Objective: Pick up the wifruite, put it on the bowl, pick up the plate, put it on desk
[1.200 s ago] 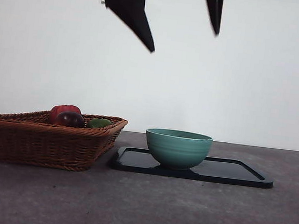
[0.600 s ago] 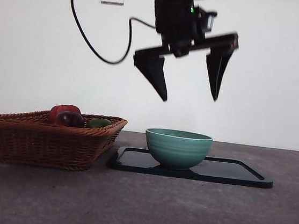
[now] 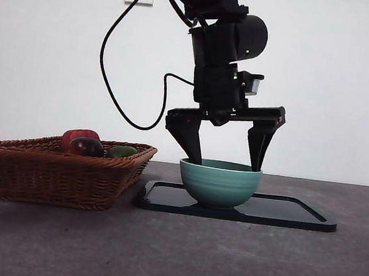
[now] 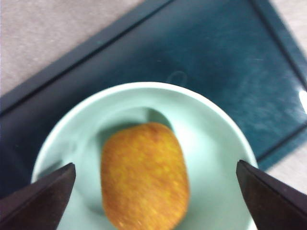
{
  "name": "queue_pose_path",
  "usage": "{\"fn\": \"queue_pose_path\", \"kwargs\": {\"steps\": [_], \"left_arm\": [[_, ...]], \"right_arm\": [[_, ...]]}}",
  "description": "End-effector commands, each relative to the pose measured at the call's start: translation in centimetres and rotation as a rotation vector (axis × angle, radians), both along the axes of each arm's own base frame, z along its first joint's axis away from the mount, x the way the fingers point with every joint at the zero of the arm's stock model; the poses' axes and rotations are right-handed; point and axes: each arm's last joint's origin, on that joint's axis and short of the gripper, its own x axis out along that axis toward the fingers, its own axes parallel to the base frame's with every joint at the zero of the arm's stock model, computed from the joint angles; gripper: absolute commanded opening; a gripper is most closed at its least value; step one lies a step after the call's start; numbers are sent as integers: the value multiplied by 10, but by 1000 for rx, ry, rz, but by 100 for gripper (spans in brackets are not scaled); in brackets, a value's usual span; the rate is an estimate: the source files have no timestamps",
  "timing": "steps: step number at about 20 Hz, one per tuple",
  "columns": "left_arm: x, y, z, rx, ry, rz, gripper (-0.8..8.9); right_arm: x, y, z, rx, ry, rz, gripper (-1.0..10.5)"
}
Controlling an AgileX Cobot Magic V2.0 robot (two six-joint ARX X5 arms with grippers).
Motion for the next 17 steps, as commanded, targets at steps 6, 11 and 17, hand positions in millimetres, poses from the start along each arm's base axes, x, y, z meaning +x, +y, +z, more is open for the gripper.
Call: {"fn": "queue_pose_path", "kwargs": {"steps": [6,11,17], "left_arm": [[7,-9,-13,-7,-21,-8,610],[8,-9,-13,-11,-27,-9,586],[9,-10,-24,11,-4,-12,584]], "right_arm": [[-4,-2,-3,-24,62,-2,603],[-4,-2,-3,-17,68,-8,603],[-4,-2,-3,-18,67,-8,603]]}}
